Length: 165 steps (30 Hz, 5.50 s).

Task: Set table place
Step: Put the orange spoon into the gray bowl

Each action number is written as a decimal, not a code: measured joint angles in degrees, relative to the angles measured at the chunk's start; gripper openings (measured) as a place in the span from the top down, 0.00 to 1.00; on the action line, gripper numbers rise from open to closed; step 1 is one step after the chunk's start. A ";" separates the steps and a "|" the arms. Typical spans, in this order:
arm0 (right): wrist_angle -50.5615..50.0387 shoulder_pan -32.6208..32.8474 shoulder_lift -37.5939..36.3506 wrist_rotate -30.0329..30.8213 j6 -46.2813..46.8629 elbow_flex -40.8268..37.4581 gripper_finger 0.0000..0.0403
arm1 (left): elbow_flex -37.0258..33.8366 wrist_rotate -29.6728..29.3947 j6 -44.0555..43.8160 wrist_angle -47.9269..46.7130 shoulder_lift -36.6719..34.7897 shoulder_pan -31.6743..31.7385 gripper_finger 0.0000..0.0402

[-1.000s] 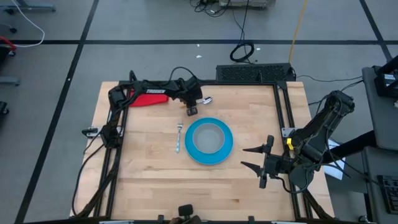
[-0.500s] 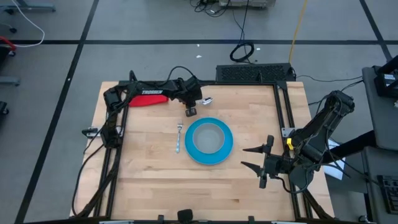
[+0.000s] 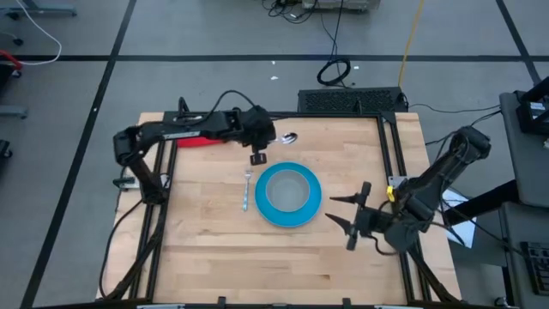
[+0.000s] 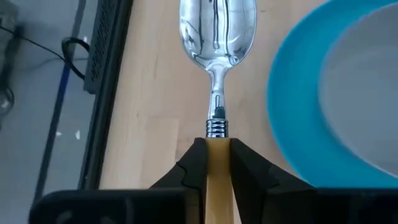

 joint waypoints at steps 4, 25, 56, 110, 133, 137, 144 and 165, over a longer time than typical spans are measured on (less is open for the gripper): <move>2.80 -3.02 0.00 -0.05 2.64 -0.83 0.50 | 0.02 -4.60 -0.47 -2.10 -4.13 -4.00 0.87; 11.30 -17.69 -0.02 -13.90 11.56 -0.83 0.50 | 0.09 -26.65 0.16 -8.16 -7.85 -24.67 0.88; 22.71 -51.61 16.84 -77.33 16.59 0.98 0.34 | 0.04 -33.05 23.91 0.23 -2.17 -30.75 0.88; 9.63 -52.41 3.29 -72.69 10.01 -4.98 1.00 | 0.15 -41.50 -4.45 13.60 -7.48 -36.94 0.46; 68.54 -39.14 -4.58 -53.94 -0.57 -34.78 1.00 | -25.43 -16.79 -23.25 75.91 -6.96 -27.51 0.48; 71.87 -38.71 -2.64 -53.90 -3.11 -34.78 1.00 | -24.38 -12.60 -21.27 79.49 -3.80 -25.81 0.37; 76.81 -38.71 2.88 -53.90 -5.79 -34.52 1.00 | -20.67 -9.63 -18.94 83.80 2.49 -24.93 0.28; 77.58 -38.71 7.22 -53.94 -11.53 -30.93 1.00 | -15.28 -5.06 -22.41 83.75 7.23 -24.84 0.69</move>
